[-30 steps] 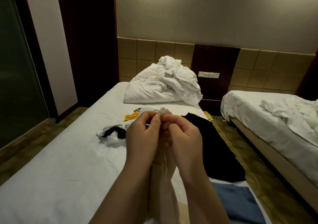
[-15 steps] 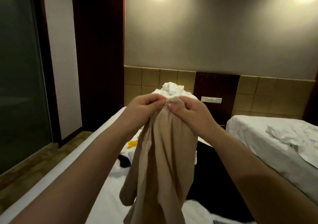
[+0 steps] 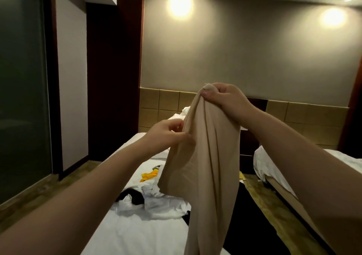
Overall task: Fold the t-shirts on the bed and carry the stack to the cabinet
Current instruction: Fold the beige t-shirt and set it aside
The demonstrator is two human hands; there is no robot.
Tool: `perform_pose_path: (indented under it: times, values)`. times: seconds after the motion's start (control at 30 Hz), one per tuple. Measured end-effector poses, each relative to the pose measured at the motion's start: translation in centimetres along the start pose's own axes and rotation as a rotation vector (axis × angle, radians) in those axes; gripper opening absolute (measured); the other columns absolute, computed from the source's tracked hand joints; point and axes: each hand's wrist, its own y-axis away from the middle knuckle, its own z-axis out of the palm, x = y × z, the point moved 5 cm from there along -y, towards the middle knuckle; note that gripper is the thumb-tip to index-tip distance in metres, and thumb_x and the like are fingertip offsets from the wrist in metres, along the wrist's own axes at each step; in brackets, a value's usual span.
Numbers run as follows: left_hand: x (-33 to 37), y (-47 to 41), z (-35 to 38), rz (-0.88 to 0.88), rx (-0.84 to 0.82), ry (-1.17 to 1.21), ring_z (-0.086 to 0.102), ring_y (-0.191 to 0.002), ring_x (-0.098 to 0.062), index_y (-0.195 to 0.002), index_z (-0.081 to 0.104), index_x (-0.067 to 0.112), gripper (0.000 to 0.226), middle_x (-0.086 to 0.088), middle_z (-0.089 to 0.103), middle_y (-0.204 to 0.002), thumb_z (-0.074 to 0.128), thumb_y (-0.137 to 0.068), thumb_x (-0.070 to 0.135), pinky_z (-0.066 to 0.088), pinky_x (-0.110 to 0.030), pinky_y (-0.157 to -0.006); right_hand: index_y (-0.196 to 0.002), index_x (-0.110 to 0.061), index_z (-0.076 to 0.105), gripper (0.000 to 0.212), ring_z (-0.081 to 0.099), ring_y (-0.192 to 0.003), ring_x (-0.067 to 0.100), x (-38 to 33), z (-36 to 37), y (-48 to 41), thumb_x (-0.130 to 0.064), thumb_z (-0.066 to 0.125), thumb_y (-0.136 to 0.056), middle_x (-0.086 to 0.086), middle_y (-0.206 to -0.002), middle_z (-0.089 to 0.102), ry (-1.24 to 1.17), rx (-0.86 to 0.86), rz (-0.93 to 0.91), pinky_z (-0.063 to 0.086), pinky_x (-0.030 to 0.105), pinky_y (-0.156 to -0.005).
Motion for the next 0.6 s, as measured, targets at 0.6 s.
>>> perform_pose_path:
  times: [0.6]
  values:
    - [-8.8, 1.7, 6.7, -0.218, 0.331, 0.042, 0.055, -0.068, -0.021, -0.073, 0.069, 0.005, 0.037, -0.014, 0.067, -0.074, 0.057, -0.090, 0.035, 0.046, -0.037, -0.065, -0.097, -0.012, 0.068, 0.022, 0.051, -0.070, 0.001, 5.0, -2.9, 2.8, -0.031, 0.057, -0.092, -0.003, -0.082, 0.060, 0.090, 0.065, 0.141, 0.040, 0.005, -0.060]
